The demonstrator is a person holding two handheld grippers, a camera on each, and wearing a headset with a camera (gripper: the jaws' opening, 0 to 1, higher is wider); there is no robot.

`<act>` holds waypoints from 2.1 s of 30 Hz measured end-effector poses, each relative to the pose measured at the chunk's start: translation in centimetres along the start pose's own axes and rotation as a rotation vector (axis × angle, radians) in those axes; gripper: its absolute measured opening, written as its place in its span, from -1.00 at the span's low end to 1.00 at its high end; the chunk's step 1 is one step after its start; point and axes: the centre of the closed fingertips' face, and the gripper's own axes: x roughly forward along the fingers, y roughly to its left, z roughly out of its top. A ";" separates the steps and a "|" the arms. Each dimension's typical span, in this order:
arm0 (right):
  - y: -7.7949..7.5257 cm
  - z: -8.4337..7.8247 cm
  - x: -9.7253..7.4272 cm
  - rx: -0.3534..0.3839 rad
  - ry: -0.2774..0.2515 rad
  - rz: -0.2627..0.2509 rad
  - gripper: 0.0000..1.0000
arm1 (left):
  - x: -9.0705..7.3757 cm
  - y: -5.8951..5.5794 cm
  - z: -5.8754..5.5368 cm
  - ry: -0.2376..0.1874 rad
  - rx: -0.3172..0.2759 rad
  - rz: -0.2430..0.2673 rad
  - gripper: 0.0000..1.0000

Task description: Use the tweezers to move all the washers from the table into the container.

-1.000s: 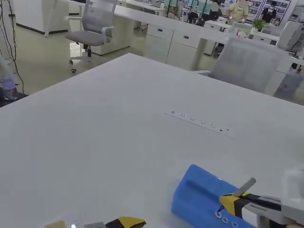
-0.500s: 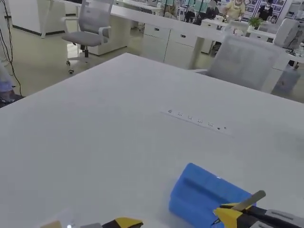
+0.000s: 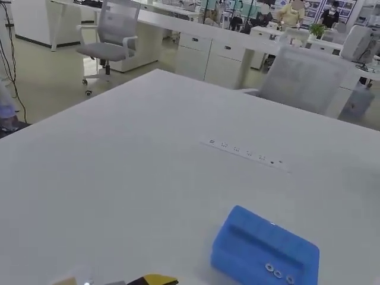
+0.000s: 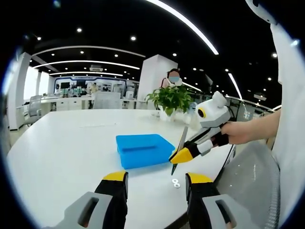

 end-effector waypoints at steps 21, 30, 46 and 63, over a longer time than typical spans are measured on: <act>0.2 -2.1 0.6 0.010 0.074 -0.012 -0.90 | 0.0 0.1 0.1 -0.001 -0.001 0.002 -0.07; 0.4 -2.6 0.4 -0.026 0.081 -0.033 -0.89 | 0.0 0.1 0.0 0.000 0.002 0.006 -0.07; 1.0 -2.5 1.0 -0.304 0.155 -0.072 -0.90 | 0.0 0.1 0.1 -0.003 0.004 0.009 -0.07; 0.7 -1.1 -0.3 -0.274 0.117 -0.087 -0.91 | -0.1 0.2 0.0 -0.005 0.006 0.004 -0.08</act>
